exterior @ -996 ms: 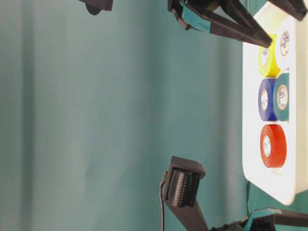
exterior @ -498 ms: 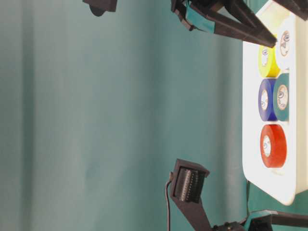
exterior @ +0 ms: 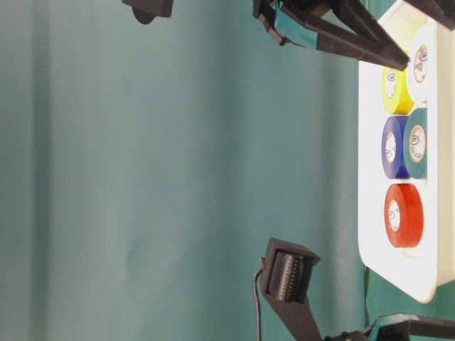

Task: Put the tape alternately from left to right into the white case.
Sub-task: 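Move the left gripper down onto the black tape and grasp it, then lift the black tape and carry it into the tray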

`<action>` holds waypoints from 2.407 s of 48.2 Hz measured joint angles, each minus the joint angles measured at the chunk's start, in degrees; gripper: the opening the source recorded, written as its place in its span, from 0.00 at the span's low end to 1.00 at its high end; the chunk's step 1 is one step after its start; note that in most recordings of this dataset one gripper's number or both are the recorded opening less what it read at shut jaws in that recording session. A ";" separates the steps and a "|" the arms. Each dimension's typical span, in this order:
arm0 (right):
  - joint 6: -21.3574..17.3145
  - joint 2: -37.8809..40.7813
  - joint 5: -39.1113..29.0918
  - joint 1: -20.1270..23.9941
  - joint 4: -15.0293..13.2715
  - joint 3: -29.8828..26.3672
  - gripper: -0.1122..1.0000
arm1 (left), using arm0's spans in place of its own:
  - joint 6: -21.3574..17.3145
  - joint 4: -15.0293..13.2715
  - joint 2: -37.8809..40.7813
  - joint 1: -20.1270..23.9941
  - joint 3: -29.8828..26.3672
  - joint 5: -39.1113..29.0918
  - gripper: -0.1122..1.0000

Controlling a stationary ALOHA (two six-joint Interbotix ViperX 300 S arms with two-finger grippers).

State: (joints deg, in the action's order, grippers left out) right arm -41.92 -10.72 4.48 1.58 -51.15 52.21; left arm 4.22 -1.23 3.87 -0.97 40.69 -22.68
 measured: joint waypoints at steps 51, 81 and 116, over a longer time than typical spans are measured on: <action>0.00 0.00 0.00 0.00 0.00 0.09 0.75 | 0.00 0.00 -4.31 -3.34 -4.31 -5.45 0.06; 0.00 0.00 0.00 0.00 0.00 0.00 0.75 | -0.44 0.09 -4.83 -2.02 -7.47 -5.01 0.06; 0.00 0.00 0.00 0.00 0.00 0.00 0.75 | -8.35 0.00 -1.41 9.49 -11.51 -3.69 0.06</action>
State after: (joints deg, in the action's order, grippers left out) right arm -41.92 -10.72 4.48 1.58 -51.15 52.21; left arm -4.13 -1.23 2.46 8.53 29.18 -26.37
